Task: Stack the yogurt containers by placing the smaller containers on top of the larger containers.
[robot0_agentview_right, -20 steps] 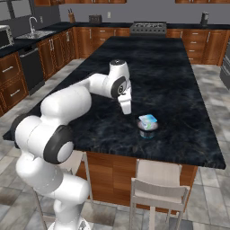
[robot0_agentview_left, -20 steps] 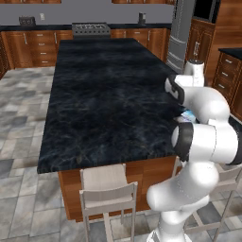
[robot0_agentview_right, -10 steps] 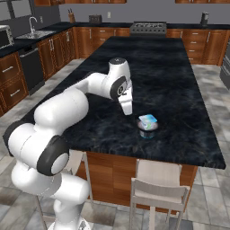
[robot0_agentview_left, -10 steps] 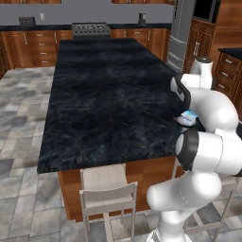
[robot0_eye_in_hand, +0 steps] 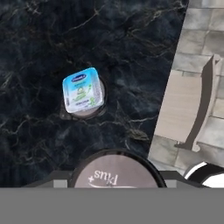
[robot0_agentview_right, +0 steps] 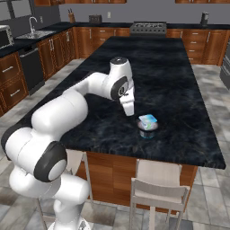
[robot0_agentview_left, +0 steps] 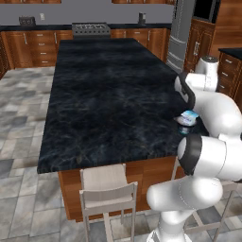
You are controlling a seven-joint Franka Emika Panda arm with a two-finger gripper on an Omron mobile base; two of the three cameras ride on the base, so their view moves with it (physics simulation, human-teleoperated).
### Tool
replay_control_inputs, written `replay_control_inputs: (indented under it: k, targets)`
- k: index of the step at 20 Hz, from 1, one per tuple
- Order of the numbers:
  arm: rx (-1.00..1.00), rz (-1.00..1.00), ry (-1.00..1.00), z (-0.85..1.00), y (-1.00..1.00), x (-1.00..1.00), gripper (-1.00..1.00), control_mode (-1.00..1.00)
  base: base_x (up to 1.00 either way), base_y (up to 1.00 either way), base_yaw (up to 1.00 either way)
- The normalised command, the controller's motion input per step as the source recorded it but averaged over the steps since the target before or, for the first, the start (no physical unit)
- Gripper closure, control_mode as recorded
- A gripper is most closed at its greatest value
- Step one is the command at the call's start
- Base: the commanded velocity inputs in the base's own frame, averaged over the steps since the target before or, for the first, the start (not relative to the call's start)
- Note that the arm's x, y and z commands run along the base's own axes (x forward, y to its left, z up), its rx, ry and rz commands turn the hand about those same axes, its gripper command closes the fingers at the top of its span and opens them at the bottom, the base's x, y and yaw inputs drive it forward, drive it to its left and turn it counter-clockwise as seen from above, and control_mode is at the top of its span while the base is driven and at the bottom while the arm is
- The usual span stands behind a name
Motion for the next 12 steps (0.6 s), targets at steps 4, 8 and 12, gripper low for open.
replay_control_inputs:
  k: [4,8,12]
  targets:
    - [0.0,0.0,-0.09,-0.08,-0.09,0.0,1.0,-1.0,0.0,0.0,0.0]
    - [0.01,0.0,-0.1,-0.07,-0.12,0.03,1.0,-1.0,0.0,0.0,0.0]
    - [0.0,0.0,-0.03,-0.04,-0.16,0.05,1.0,-1.0,0.0,0.0,0.0]
